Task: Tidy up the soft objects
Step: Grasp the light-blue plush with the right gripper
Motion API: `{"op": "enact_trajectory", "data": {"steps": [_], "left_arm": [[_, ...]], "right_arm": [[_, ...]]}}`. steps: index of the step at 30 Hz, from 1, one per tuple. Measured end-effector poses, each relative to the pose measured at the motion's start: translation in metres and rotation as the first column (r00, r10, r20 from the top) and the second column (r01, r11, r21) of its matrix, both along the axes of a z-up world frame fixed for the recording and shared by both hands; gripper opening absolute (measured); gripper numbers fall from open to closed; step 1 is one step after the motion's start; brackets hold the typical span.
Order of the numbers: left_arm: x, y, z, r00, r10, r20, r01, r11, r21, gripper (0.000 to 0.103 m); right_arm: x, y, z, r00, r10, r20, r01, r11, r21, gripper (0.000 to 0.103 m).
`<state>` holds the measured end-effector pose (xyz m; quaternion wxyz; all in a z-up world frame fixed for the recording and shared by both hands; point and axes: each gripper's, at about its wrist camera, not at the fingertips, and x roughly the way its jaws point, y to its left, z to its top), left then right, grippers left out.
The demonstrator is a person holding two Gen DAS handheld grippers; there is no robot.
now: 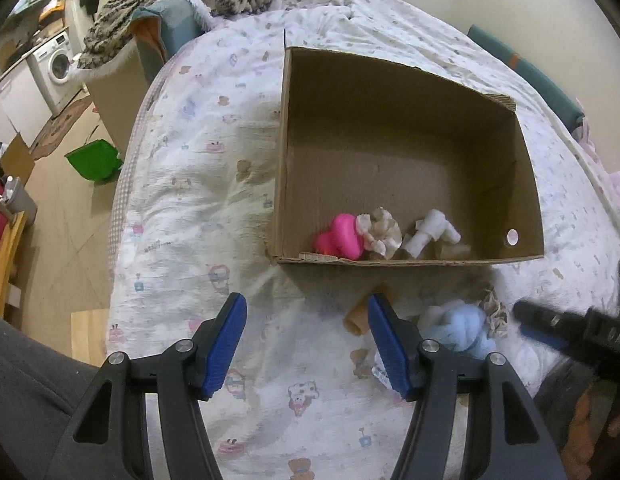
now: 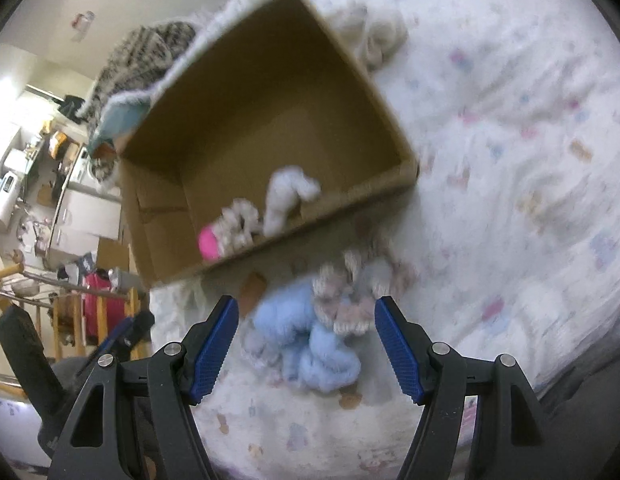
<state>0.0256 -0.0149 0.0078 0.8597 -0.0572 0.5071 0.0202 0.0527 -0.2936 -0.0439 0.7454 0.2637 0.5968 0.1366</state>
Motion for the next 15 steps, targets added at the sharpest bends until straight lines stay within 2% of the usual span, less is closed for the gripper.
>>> {"op": "enact_trajectory", "data": {"steps": [7, 9, 12, 14, 15], "left_arm": [[0.005, -0.002, -0.005, 1.0, 0.003, -0.023, -0.003, 1.0, -0.024, 0.06], [0.006, -0.002, -0.006, 1.0, 0.002, -0.027, -0.002, 1.0, -0.026, 0.06], [0.006, -0.002, -0.007, 1.0, 0.006, -0.03, -0.007, 1.0, -0.03, 0.06], [0.008, -0.002, -0.009, 0.999, 0.01, -0.039, -0.012, 0.999, -0.039, 0.06], [0.008, -0.001, -0.01, 0.999, 0.012, -0.043, -0.014, 0.999, -0.043, 0.06]], "right_arm": [[0.0, 0.041, -0.044, 0.982, 0.118, -0.147, -0.132, 0.987, -0.091, 0.079], [0.0, 0.055, -0.049, 0.977, 0.153, -0.146, -0.176, 0.972, -0.156, 0.079], [0.001, 0.065, -0.046, 0.979, 0.18, -0.094, -0.196, 0.959, -0.205, 0.079], [0.003, 0.067, -0.044, 0.981, 0.181, -0.072, -0.193, 0.956, -0.22, 0.068], [0.002, 0.068, -0.044, 0.98, 0.187, -0.071, -0.198, 0.956, -0.215, 0.05]]}}
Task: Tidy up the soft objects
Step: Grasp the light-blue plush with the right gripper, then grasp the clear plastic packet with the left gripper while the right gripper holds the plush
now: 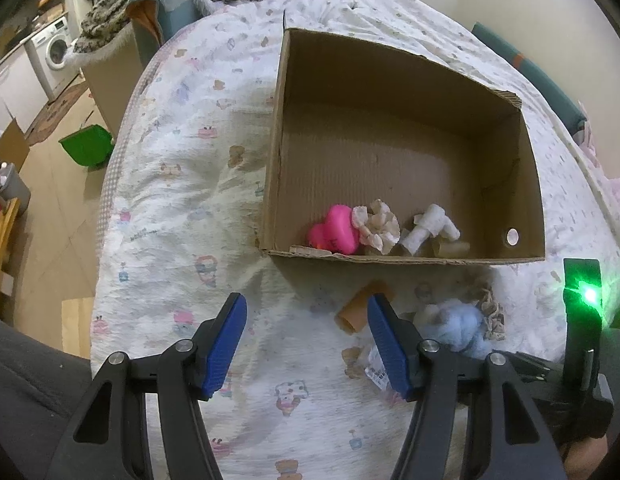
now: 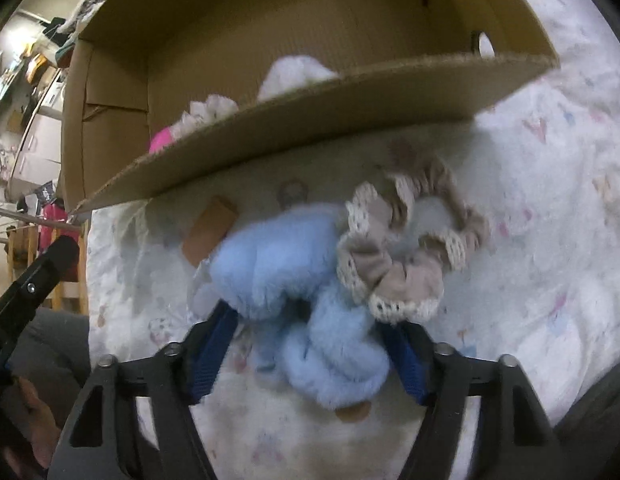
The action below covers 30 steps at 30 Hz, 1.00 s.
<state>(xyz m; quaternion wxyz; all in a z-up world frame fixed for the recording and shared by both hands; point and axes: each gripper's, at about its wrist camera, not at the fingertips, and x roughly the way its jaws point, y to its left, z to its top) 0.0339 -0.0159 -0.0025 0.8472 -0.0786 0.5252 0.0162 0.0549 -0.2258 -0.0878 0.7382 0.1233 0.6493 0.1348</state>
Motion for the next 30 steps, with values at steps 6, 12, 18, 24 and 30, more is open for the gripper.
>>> {"op": "enact_trajectory", "data": {"steps": [6, 12, 18, 24, 30], "left_arm": [[0.002, 0.003, 0.001, 1.0, 0.013, 0.002, -0.013, 1.0, -0.01, 0.06], [0.002, 0.008, -0.002, 0.999, 0.032, -0.013, -0.032, 0.999, -0.014, 0.06], [0.004, 0.007, -0.015, 0.997, 0.024, -0.073, -0.027, 0.999, -0.037, 0.06], [0.005, -0.01, -0.039, 0.987, -0.039, -0.158, 0.032, 0.998, -0.05, 0.06], [0.007, -0.046, -0.063, 0.963, -0.158, -0.216, 0.149, 0.987, -0.058, 0.06]], "right_arm": [[-0.006, -0.005, 0.014, 1.0, 0.031, -0.002, -0.031, 0.995, 0.091, 0.015], [-0.02, -0.015, 0.049, 0.995, 0.063, 0.071, -0.077, 0.973, 0.218, 0.012], [-0.024, -0.024, 0.088, 0.97, 0.01, 0.245, -0.092, 0.941, 0.327, 0.012], [-0.022, -0.032, 0.096, 0.947, -0.058, 0.317, -0.029, 0.964, 0.263, 0.012], [-0.015, -0.043, 0.082, 0.96, -0.101, 0.262, 0.042, 0.974, 0.223, 0.012]]}}
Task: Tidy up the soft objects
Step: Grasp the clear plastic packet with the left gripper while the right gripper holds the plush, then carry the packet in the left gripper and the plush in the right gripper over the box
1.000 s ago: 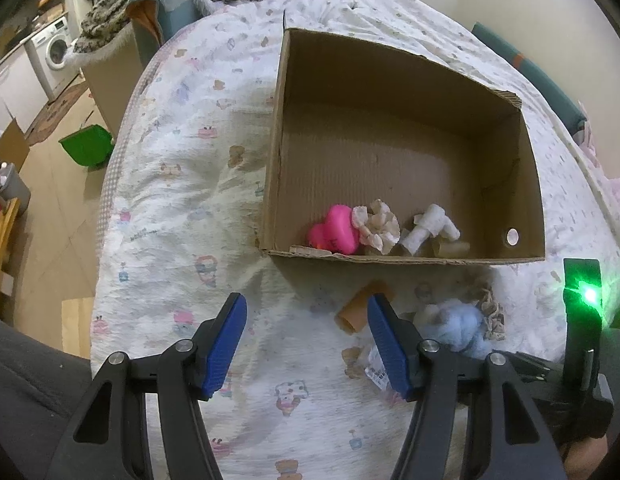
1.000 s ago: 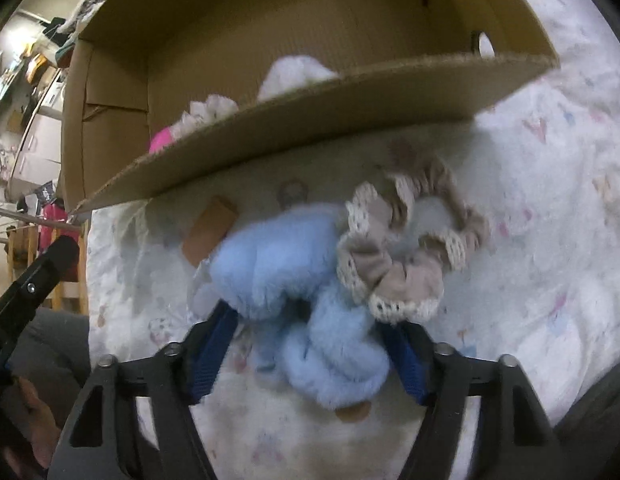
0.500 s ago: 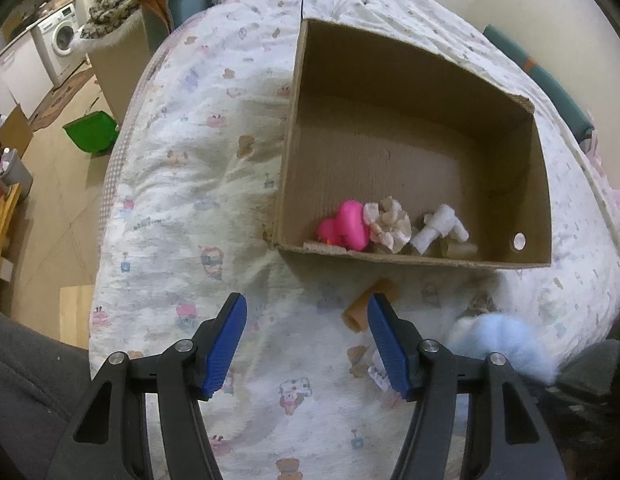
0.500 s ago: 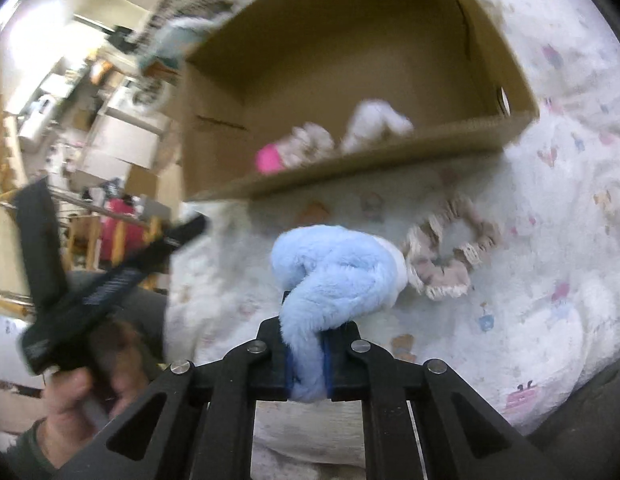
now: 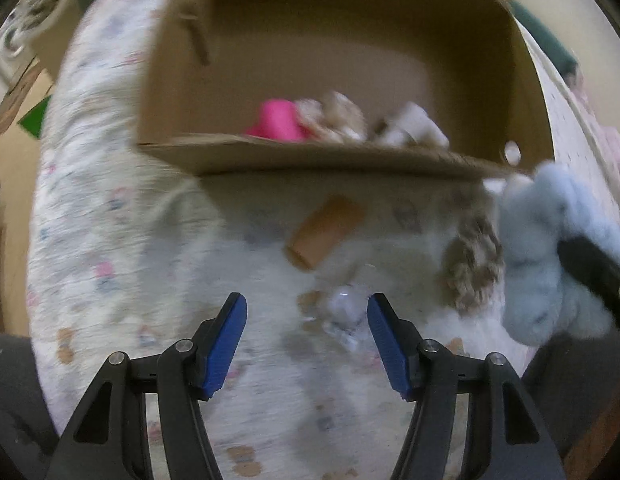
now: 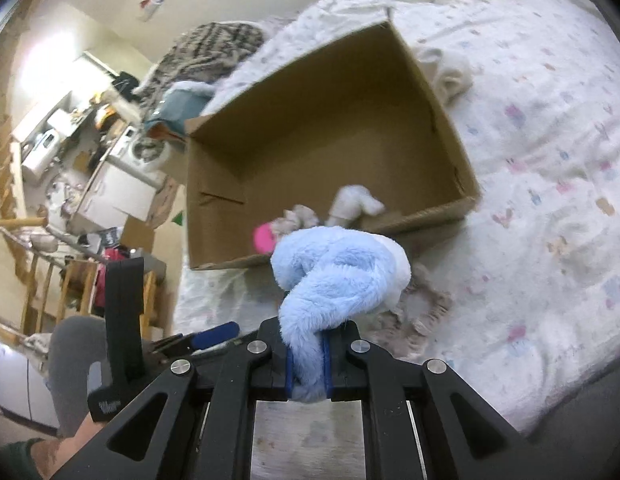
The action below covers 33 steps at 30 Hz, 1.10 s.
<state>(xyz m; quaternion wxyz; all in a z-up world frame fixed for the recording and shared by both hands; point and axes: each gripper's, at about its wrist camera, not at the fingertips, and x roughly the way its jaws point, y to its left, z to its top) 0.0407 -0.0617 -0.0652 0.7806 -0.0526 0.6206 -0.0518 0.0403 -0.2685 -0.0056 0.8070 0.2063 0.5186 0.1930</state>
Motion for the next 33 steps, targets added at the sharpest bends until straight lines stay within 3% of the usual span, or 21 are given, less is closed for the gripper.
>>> {"op": "enact_trajectory", "data": {"steps": [8, 11, 15, 33], "left_arm": [[0.003, -0.033, -0.024, 0.992, -0.121, -0.037, 0.122, 0.991, 0.044, 0.059], [0.003, -0.04, -0.028, 0.989, -0.148, -0.029, 0.15, 0.986, 0.074, 0.037], [0.002, -0.04, -0.028, 0.987, -0.16, -0.032, 0.162, 0.985, 0.059, 0.028], [-0.024, -0.016, -0.007, 0.997, -0.069, 0.018, 0.068, 0.995, 0.071, 0.026]], "right_arm": [[-0.003, -0.015, -0.01, 0.999, -0.03, -0.043, 0.03, 1.0, 0.008, 0.012], [-0.003, -0.015, -0.012, 0.998, -0.03, -0.05, 0.03, 0.999, 0.01, 0.012], [-0.002, -0.01, -0.013, 0.999, -0.021, -0.05, 0.021, 1.0, 0.004, 0.012], [-0.002, 0.002, -0.014, 0.999, 0.026, -0.037, -0.027, 0.999, -0.037, 0.012]]}}
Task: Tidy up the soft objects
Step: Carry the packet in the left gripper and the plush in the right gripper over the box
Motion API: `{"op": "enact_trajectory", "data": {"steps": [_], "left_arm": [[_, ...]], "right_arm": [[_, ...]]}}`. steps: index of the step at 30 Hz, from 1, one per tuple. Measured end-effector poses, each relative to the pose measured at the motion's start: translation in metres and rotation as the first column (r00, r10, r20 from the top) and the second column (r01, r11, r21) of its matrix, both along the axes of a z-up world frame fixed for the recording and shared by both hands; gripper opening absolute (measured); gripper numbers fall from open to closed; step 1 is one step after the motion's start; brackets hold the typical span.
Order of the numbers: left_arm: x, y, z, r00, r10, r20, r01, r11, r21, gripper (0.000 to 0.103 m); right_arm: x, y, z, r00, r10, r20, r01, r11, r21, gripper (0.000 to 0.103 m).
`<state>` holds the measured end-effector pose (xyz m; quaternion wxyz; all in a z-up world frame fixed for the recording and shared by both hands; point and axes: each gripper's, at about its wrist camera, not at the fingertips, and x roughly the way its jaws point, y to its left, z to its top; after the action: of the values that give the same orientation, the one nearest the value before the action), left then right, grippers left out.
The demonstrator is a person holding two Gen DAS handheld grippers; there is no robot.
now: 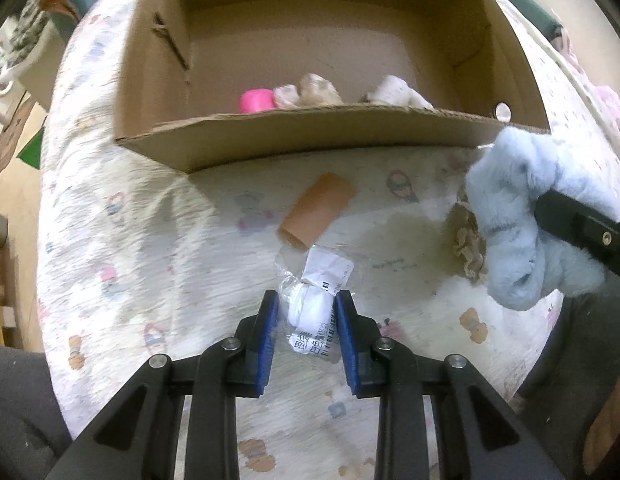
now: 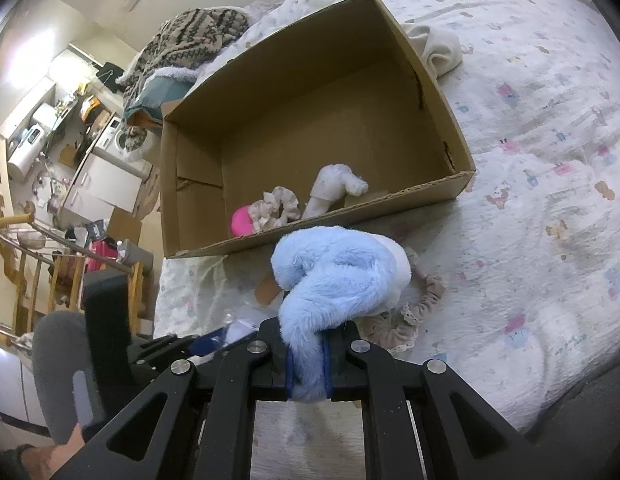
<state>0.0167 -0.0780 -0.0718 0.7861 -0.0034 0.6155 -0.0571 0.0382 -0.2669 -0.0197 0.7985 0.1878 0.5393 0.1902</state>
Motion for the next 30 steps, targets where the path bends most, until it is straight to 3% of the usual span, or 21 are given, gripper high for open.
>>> {"op": "enact_trajectory", "data": {"steps": [11, 18, 22, 30], "left_arm": [[-0.023, 0.033, 0.045, 0.995, 0.058, 0.076, -0.06, 0.998, 0.022, 0.025], [-0.027, 0.058, 0.096, 0.978, 0.102, 0.181, -0.107, 0.994, 0.018, 0.025], [-0.006, 0.064, 0.118, 0.968, 0.099, 0.231, -0.106, 0.994, 0.021, 0.025], [0.037, 0.07, 0.137, 0.952, 0.125, 0.278, -0.132, 0.991, 0.006, 0.025]], "right_arm": [[-0.006, 0.001, 0.011, 0.999, 0.018, 0.043, -0.018, 1.0, 0.012, 0.012], [-0.014, -0.004, 0.032, 0.993, 0.024, 0.111, -0.03, 0.998, 0.055, 0.012], [-0.011, -0.011, 0.051, 0.988, -0.005, 0.155, -0.012, 0.994, 0.113, 0.012], [0.015, -0.015, 0.075, 0.977, -0.023, 0.211, -0.003, 0.992, 0.123, 0.012]]}}
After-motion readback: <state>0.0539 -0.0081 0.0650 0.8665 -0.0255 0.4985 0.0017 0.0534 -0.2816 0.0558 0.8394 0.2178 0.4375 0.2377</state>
